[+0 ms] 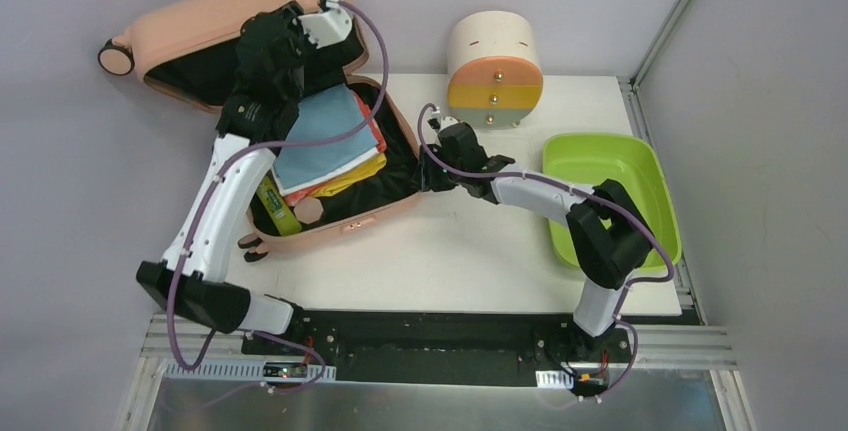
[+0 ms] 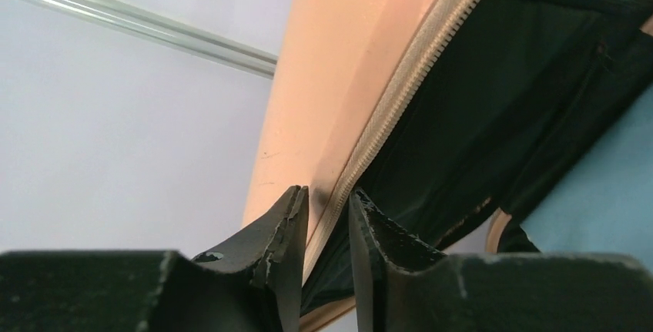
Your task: Open, take out, and arrange the luggage
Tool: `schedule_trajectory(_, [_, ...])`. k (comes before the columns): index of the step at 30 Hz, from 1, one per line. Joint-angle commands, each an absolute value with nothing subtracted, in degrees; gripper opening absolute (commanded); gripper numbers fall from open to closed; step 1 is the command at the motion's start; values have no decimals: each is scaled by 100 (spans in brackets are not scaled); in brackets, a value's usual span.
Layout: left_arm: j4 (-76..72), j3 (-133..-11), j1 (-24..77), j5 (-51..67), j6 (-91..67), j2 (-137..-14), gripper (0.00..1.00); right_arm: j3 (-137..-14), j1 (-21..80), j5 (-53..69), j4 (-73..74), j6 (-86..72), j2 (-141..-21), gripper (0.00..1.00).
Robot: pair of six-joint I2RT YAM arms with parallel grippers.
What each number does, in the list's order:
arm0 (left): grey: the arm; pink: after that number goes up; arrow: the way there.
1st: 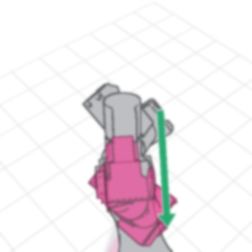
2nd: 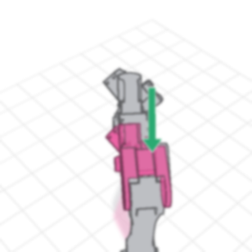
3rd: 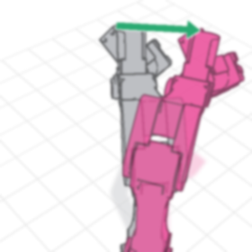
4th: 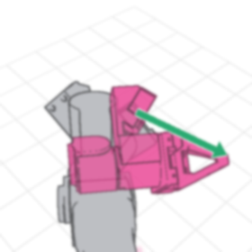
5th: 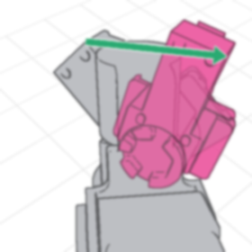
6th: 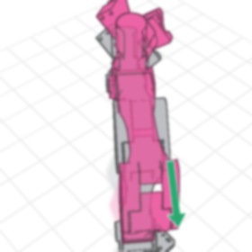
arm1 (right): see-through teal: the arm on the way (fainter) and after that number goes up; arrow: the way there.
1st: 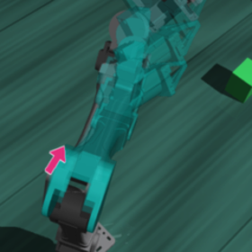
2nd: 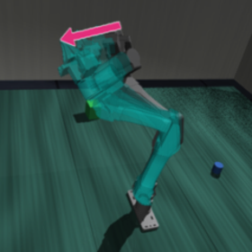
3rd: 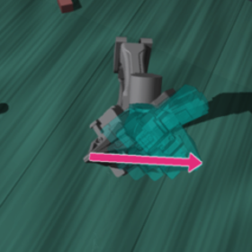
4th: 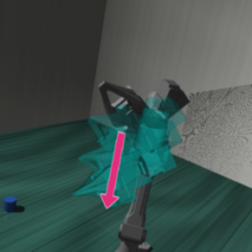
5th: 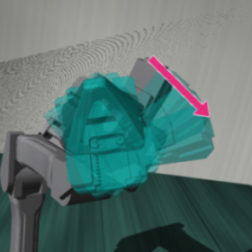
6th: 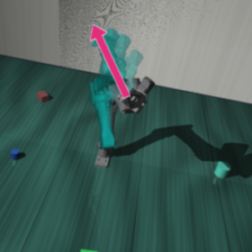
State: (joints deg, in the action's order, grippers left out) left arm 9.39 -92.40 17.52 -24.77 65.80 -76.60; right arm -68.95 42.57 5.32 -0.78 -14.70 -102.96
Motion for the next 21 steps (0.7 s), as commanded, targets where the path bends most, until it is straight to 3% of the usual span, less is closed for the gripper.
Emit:
schedule_trajectory(1, [460, -10151, 1690, -3329, 6325, -8468, 29, -6817, 4012, 378, 401, 235, -10443, 0])
schedule_trajectory(7, [412, -11070, 1541, -4205, 6301, -9522, 36, -7495, 3845, 663, 608, 539, -10819, 0])
schedule_trajectory(12, [416, -11617, 1326, -4418, 6165, -10037, 37, -8737, 3728, 211, 1207, 750, -11408, 0])
schedule_trajectory(21, [429, -12199, 866, -4378, 5673, -10755, 47, -9343, 3493, 342, 1298, 1383, -11764, 0])
